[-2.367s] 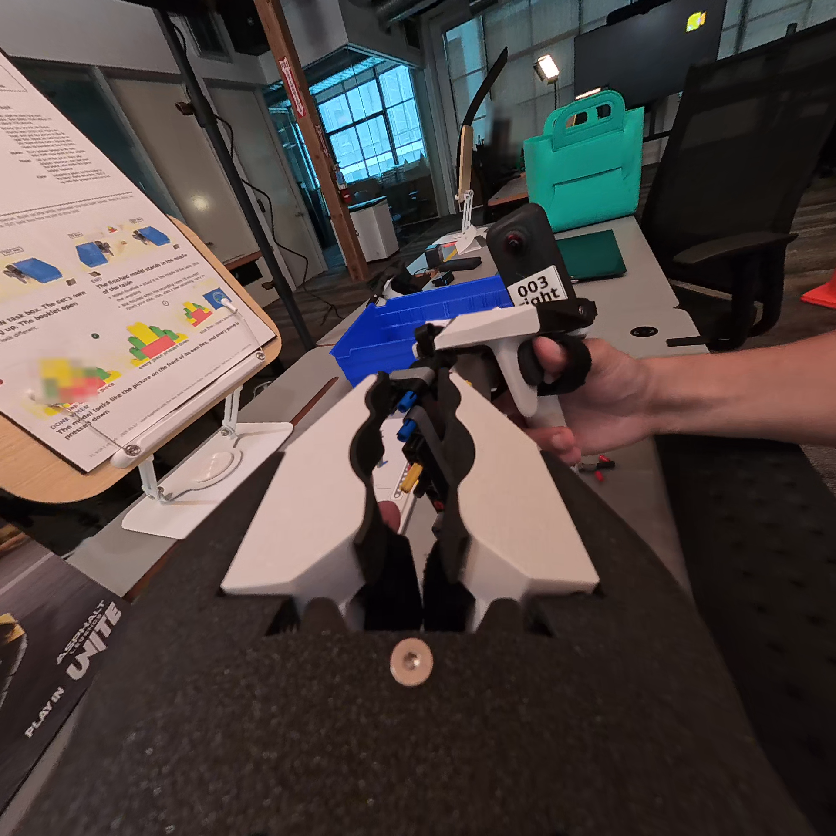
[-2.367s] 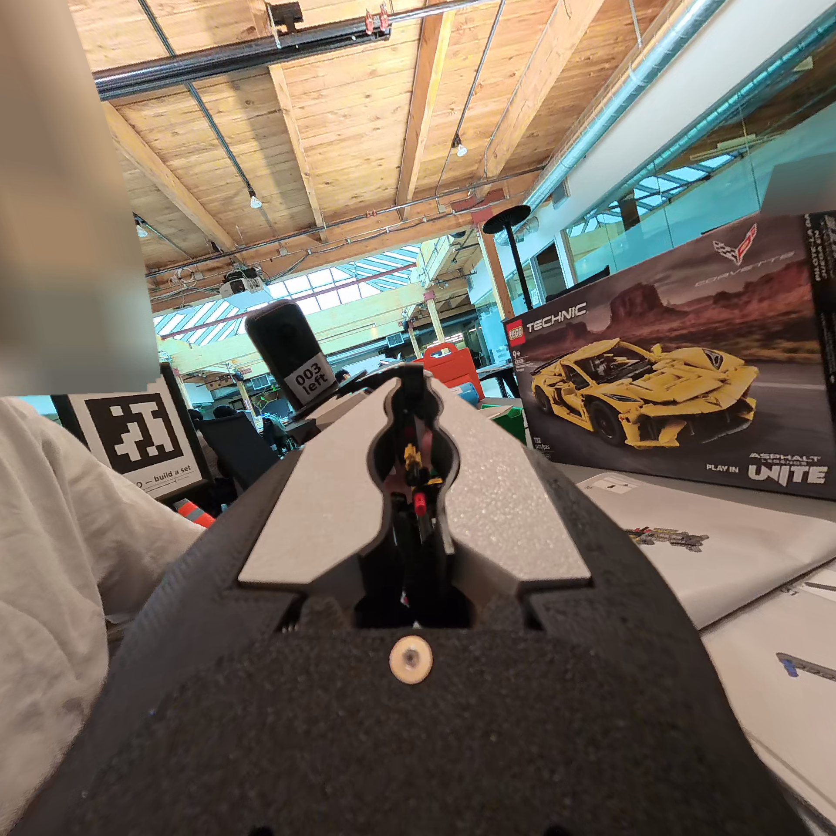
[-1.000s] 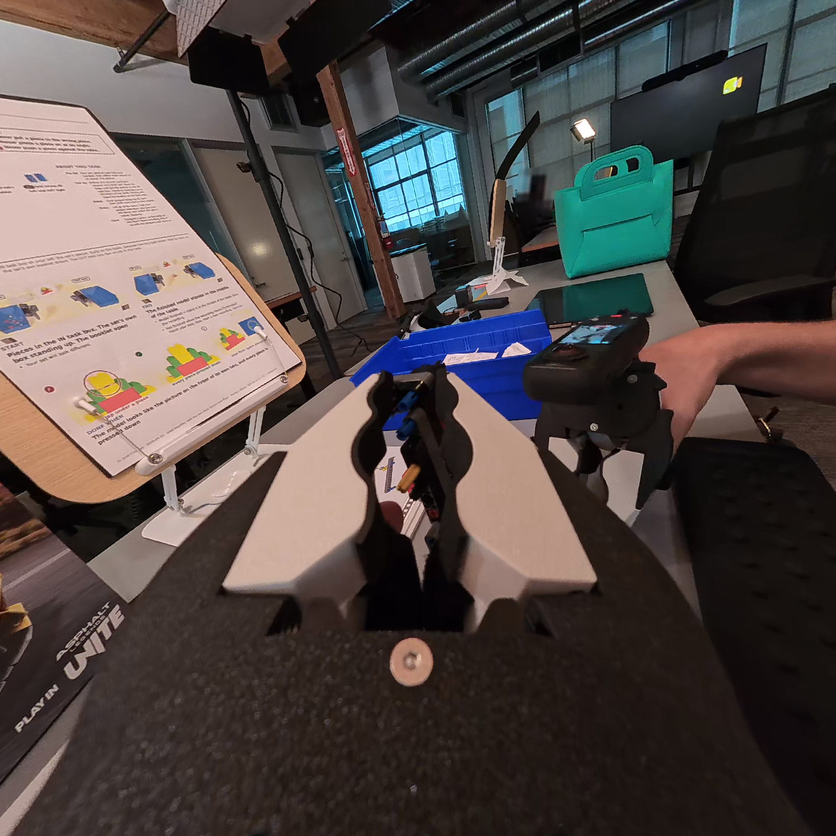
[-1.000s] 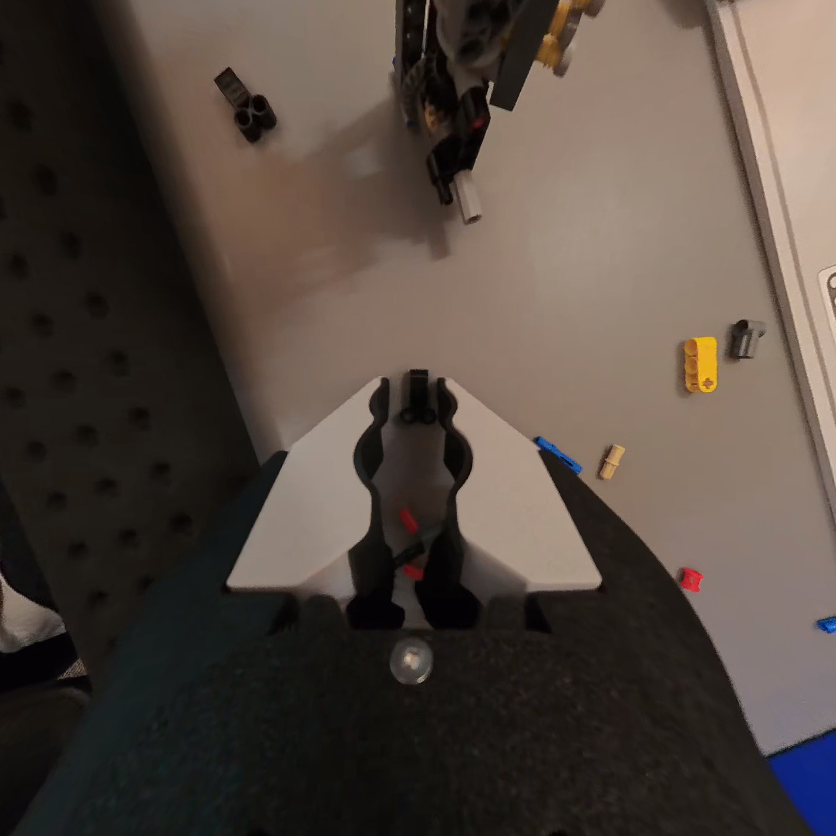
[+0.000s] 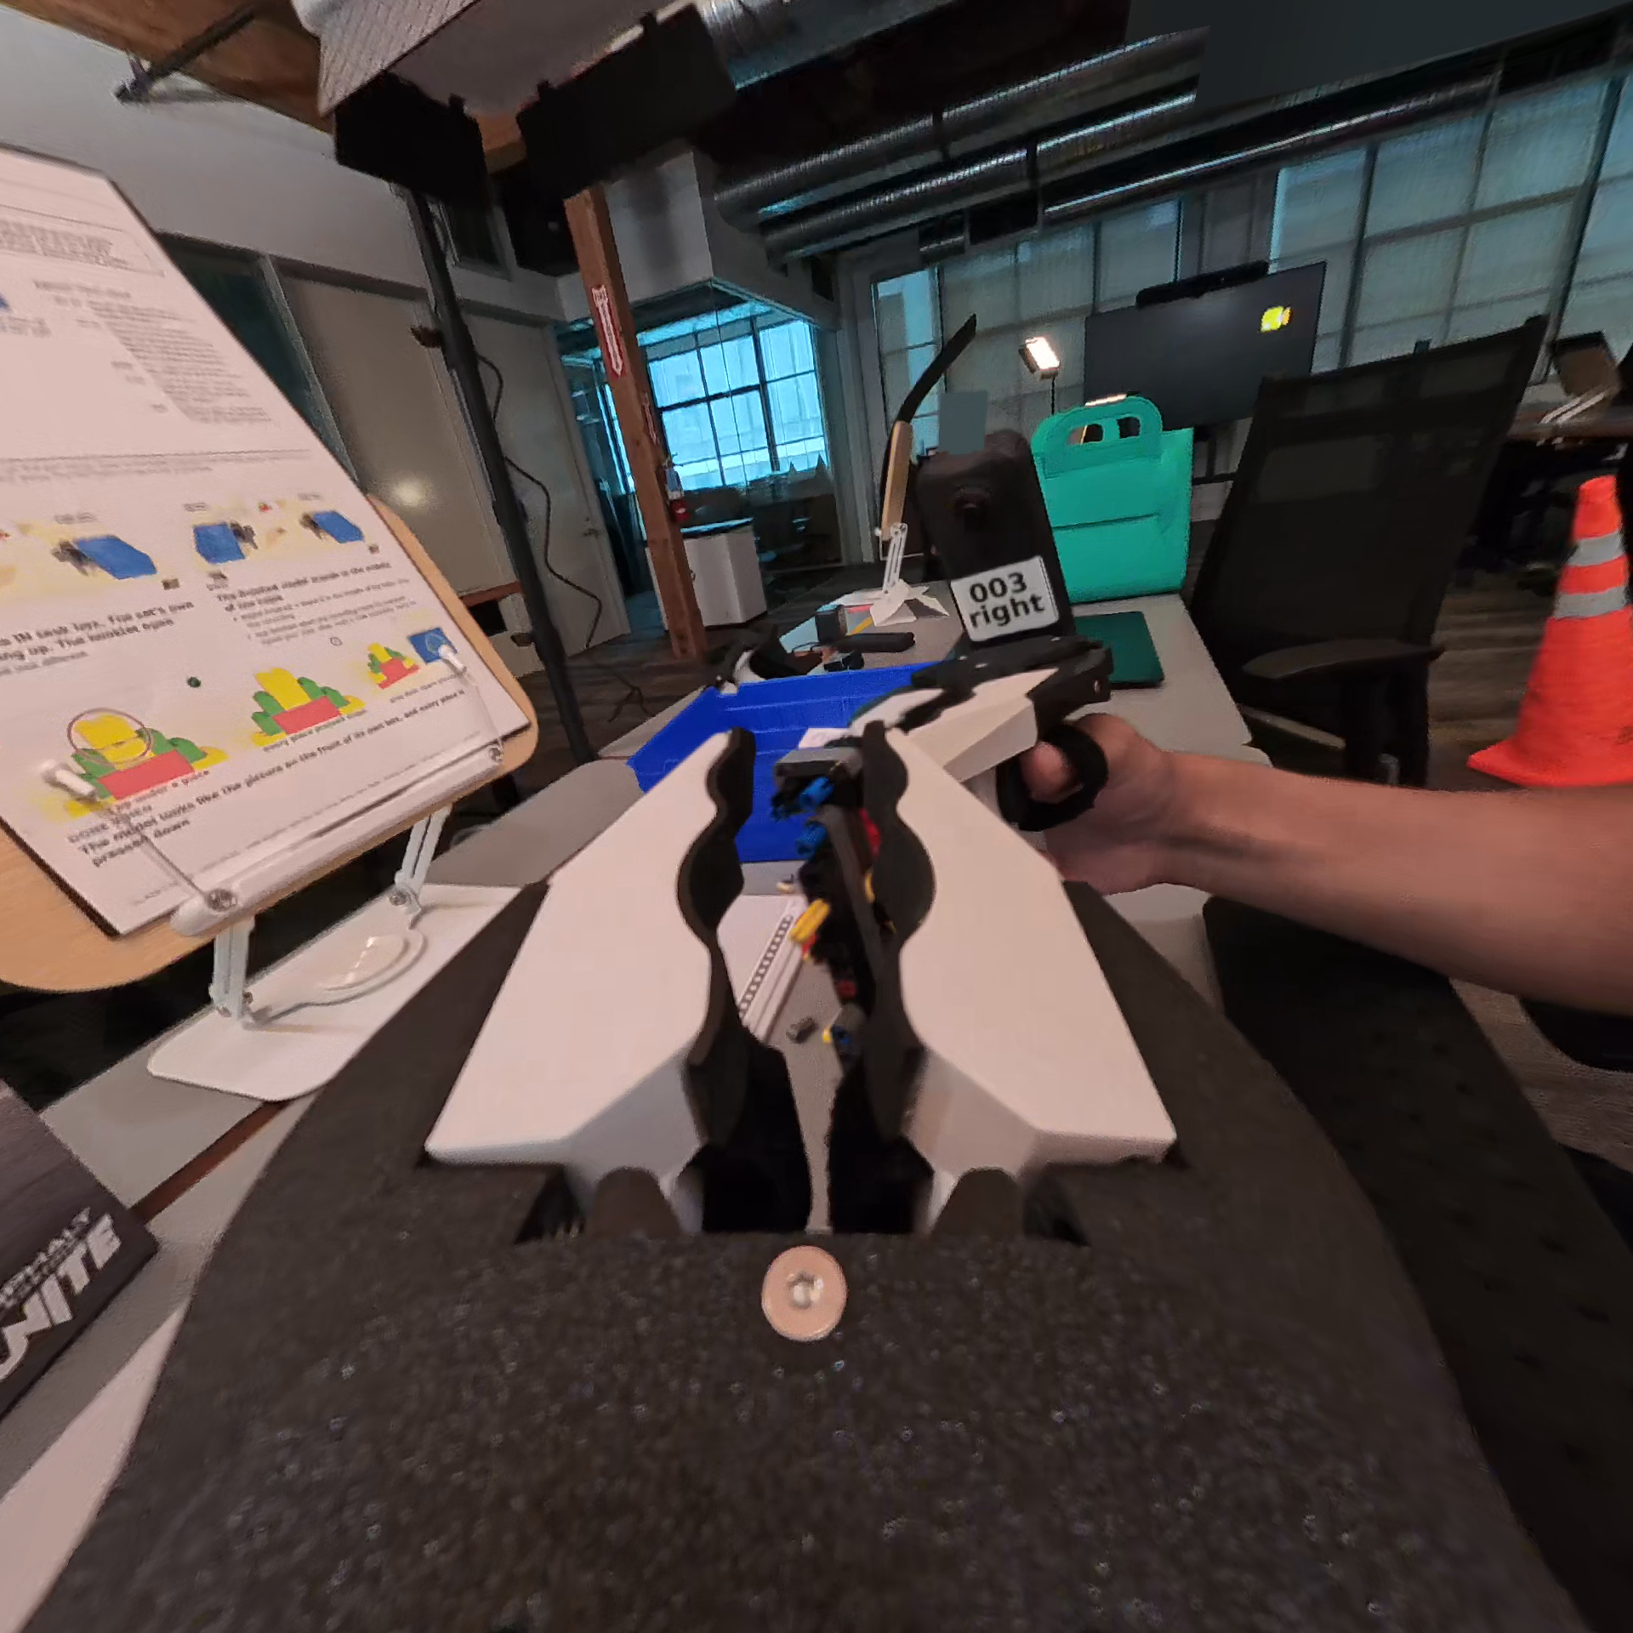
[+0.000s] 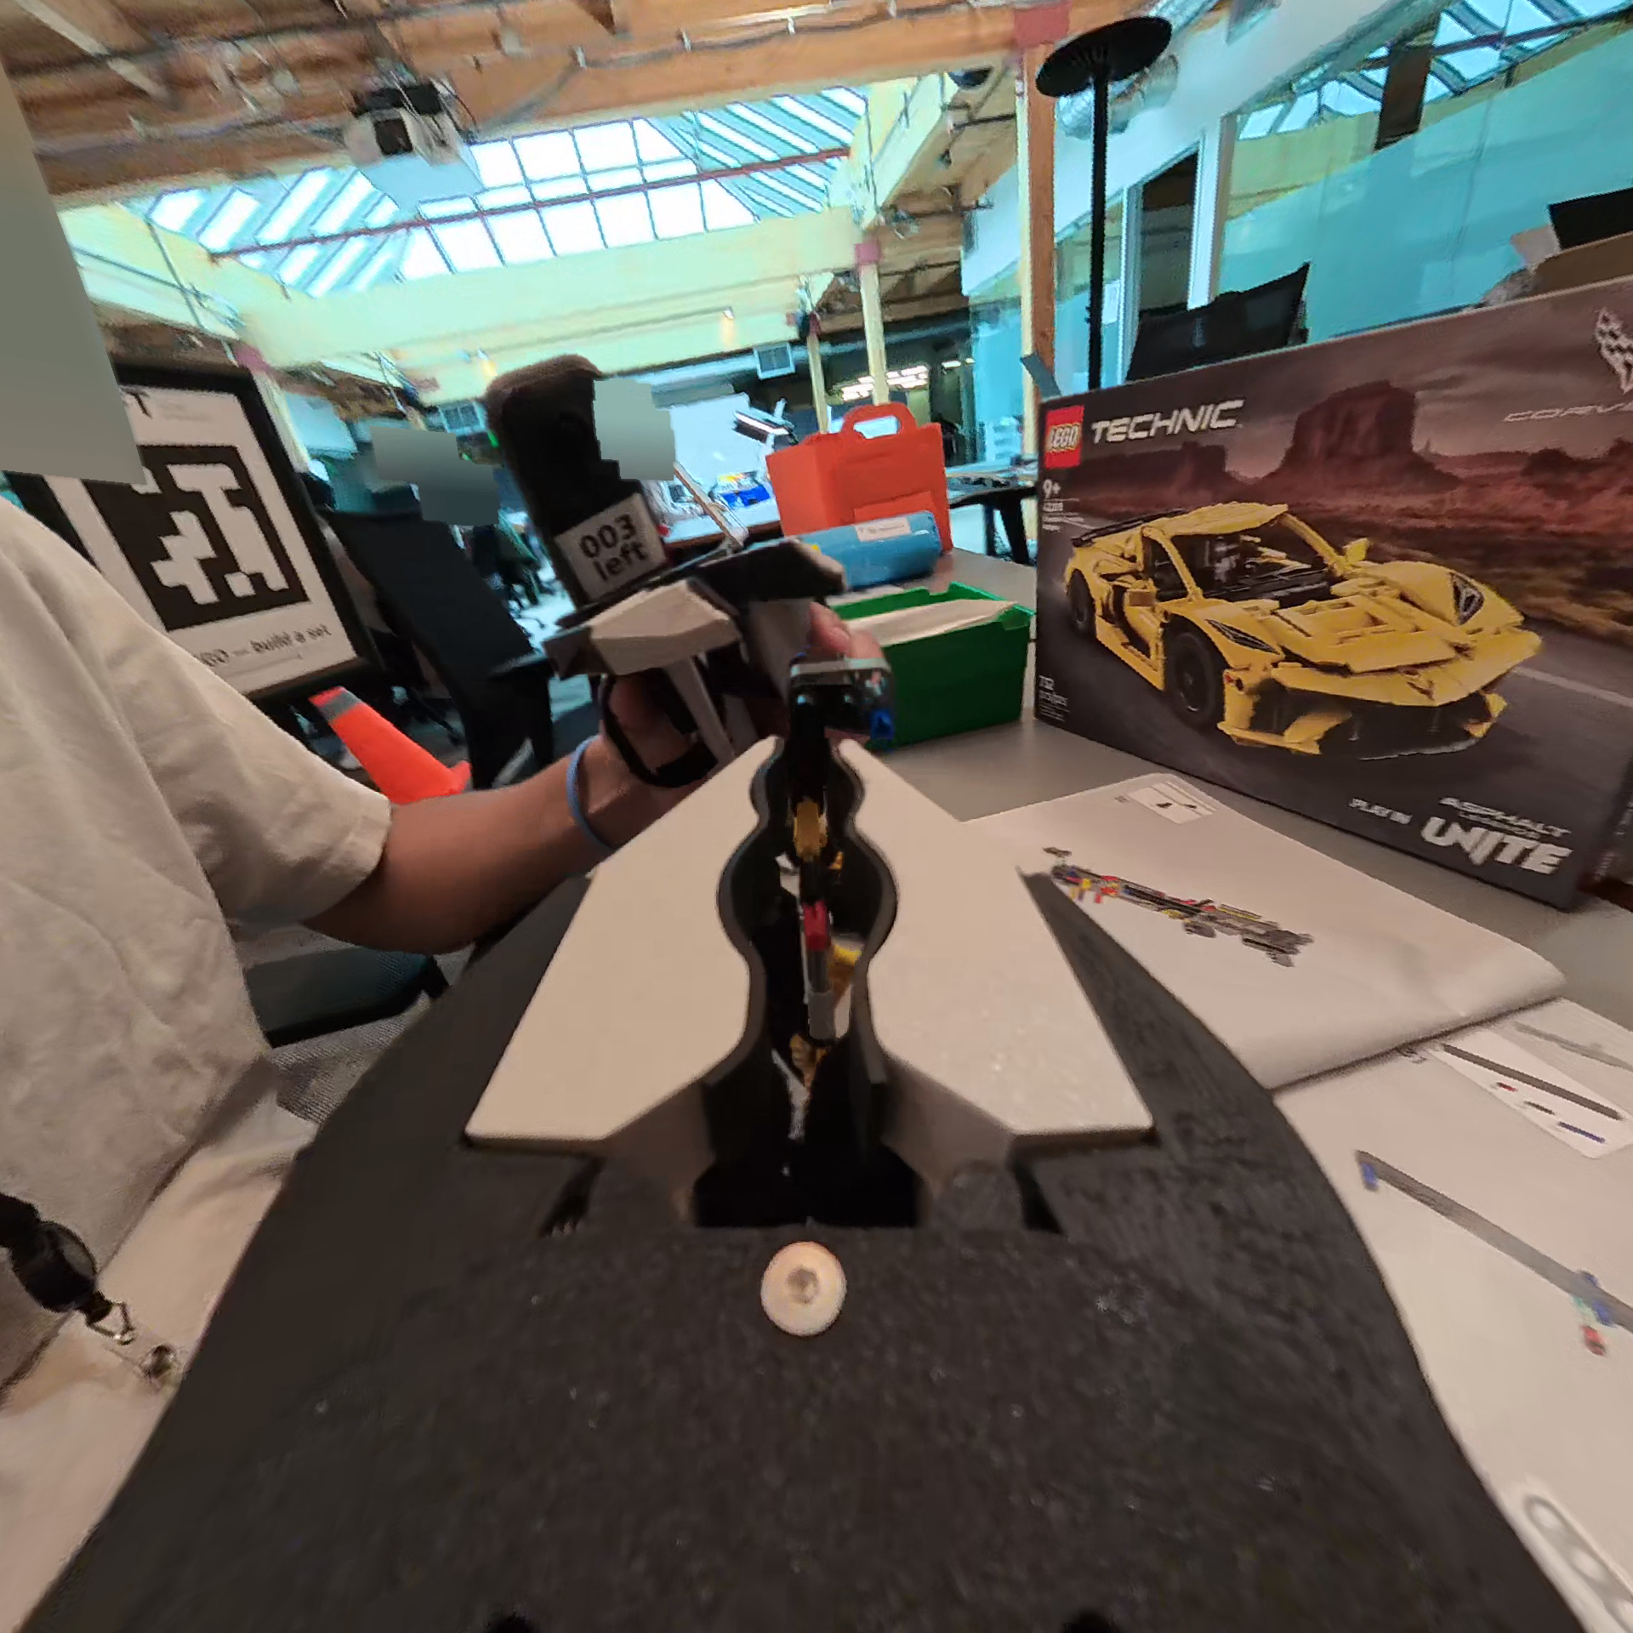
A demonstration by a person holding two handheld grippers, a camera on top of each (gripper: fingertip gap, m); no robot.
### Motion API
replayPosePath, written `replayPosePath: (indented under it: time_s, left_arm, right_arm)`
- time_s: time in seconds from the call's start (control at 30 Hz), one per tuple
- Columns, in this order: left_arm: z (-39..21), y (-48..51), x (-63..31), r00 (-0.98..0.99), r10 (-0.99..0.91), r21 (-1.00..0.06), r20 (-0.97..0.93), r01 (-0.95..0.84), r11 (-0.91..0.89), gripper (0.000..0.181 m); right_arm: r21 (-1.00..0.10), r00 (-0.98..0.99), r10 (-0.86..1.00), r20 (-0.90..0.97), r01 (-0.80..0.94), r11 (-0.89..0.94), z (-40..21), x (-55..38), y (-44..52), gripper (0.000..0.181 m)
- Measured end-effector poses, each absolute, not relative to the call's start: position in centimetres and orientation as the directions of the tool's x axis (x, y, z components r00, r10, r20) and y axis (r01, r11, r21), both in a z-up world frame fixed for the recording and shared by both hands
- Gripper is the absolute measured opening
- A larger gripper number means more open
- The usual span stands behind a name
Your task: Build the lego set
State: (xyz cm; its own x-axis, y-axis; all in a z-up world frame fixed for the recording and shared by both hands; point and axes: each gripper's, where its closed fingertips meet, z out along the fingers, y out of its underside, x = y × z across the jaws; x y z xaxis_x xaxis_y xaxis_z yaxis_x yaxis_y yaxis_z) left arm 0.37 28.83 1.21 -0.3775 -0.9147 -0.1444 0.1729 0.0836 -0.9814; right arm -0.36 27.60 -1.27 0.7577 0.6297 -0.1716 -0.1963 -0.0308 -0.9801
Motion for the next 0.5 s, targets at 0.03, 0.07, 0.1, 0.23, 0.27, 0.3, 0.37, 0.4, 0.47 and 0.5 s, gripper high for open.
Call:
replayPosePath:
  time_s: [0.03, 0.07, 0.1, 0.23, 0.27, 0.3, 0.37, 0.4, 0.47, 0.5]
  left_arm:
    - [0.9, 29.2, 0.4, -0.392, -0.912, -0.987, -0.123, 0.142, 0.072, 0.023]
    - [0.3, 29.3, 0.5, -0.412, -0.905, -0.992, -0.106, 0.107, 0.068, 0.026]
    - [-0.2, 29.2, 0.5, -0.437, -0.895, -0.995, -0.092, 0.077, 0.064, 0.03]
    - [-1.0, 28.4, 0.4, -0.522, -0.853, -1.0, -0.018, 0.024, 0.007, 0.031]
    - [-1.1, 28.3, 0.4, -0.535, -0.845, -1.0, 0.0, 0.017, -0.01, 0.029]
    - [-1.2, 28.2, 0.3, -0.547, -0.837, -1.0, 0.013, 0.012, -0.023, 0.025]
    - [-1.4, 27.9, 0.2, -0.578, -0.816, -0.999, 0.027, 0.009, -0.04, 0.01]
    - [-1.5, 27.9, 0.2, -0.582, -0.813, -0.999, 0.03, 0.01, -0.044, 0.008]
    - [-1.5, 27.8, 0.2, -0.585, -0.811, -0.999, 0.027, 0.02, -0.048, 0.008]
    - [-1.4, 27.6, 0.1, -0.595, -0.803, -0.998, 0.029, 0.025, -0.054, 0.008]
  right_arm:
    - [-0.976, 0.747, 0.64, -0.181, -0.214, -0.026, -1.3, -0.3, 27.6, 0.006]
    - [-0.976, 0.737, 0.653, -0.175, -0.217, -0.016, -1.3, -0.4, 27.4, 0.006]
    - [-0.976, 0.733, 0.659, -0.167, -0.215, -0.008, -1.3, -0.5, 27.4, 0.006]
    - [-0.975, 0.705, 0.69, -0.163, -0.22, -0.005, -1.2, -0.8, 27.2, 0.006]
    - [-0.975, 0.697, 0.699, -0.162, -0.221, -0.005, -1.2, -1.0, 27.2, 0.006]
    - [-0.975, 0.693, 0.703, -0.163, -0.224, -0.005, -1.2, -1.1, 27.2, 0.006]
    - [-0.973, 0.693, 0.702, -0.168, -0.231, -0.004, -1.2, -1.1, 27.4, 0.006]
    - [-0.971, 0.689, 0.704, -0.173, -0.238, -0.006, -1.2, -1.0, 27.4, 0.006]
    - [-0.966, 0.677, 0.711, -0.19, -0.257, -0.014, -1.3, -1.0, 27.4, 0.006]
    - [-0.964, 0.664, 0.721, -0.197, -0.264, -0.021, -1.3, -1.1, 27.3, 0.006]
